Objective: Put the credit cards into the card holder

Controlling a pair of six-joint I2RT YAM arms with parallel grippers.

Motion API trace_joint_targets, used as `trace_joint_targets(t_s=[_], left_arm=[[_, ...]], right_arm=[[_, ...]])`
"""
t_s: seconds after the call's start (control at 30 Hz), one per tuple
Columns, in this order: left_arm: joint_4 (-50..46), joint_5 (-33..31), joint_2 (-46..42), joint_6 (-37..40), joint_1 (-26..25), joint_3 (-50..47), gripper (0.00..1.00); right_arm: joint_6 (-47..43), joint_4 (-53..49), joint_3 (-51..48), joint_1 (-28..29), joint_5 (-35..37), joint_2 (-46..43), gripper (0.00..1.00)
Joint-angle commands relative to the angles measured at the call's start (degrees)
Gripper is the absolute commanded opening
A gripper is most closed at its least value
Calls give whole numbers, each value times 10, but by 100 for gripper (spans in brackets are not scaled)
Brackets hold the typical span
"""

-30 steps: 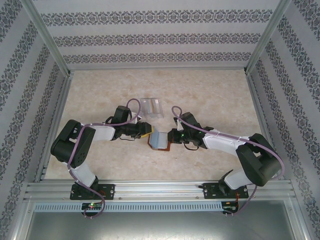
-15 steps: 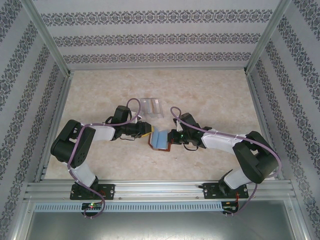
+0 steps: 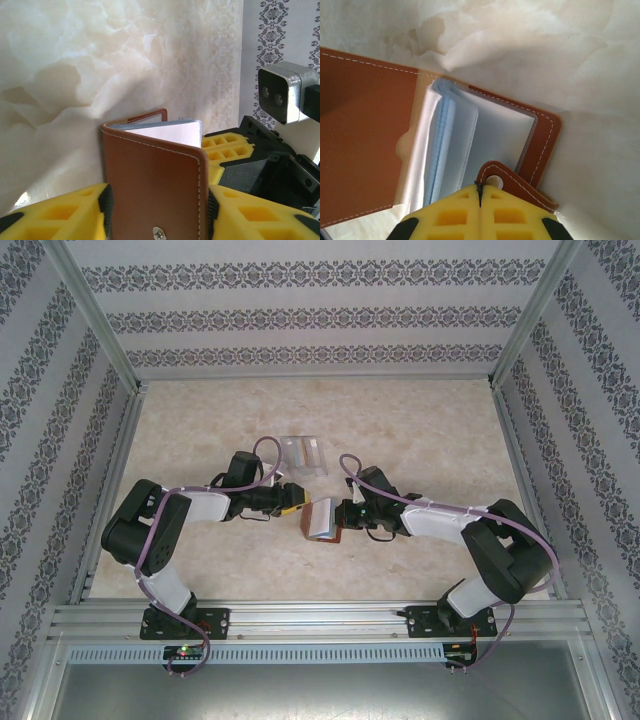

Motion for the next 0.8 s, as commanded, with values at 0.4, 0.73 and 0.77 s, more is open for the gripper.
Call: trace_joint_targets(t_s=[0.4, 0.73, 0.77], left_arm=[[7, 8, 7, 13, 2, -5, 41], [39, 3, 24, -11, 3, -11, 17], [40, 3, 24, -12, 3, -10, 16]], right_arm=[[1, -10, 34, 8, -15, 9, 29], [-7, -19, 45, 12, -22, 13, 44], [-10, -23, 47, 13, -22, 15, 46]])
